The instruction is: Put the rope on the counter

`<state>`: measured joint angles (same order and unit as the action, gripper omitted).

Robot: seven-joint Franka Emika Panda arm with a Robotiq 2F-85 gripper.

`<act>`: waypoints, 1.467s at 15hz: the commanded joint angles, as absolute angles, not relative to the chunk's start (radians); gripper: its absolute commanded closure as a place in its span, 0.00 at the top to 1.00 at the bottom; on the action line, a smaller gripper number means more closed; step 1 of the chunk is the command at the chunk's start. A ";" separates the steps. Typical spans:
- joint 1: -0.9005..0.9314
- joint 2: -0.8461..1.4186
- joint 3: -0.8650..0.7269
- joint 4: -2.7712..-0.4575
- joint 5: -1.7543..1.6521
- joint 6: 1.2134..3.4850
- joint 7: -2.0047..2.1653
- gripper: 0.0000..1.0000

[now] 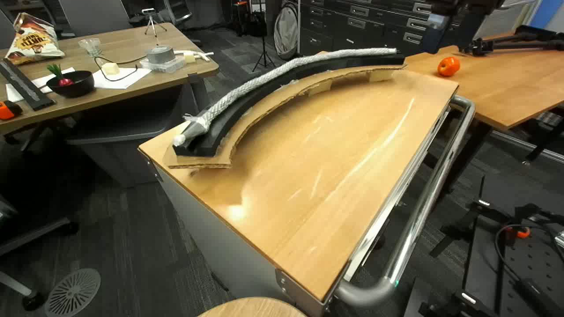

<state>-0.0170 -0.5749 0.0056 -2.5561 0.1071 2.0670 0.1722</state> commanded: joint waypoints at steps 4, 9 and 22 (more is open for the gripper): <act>-0.023 -0.580 0.010 -2.547 0.110 2.064 0.169 1.00; -0.023 -0.580 0.010 -2.547 0.110 2.064 0.169 1.00; -0.037 -0.426 0.398 -2.259 -0.230 2.295 0.505 1.00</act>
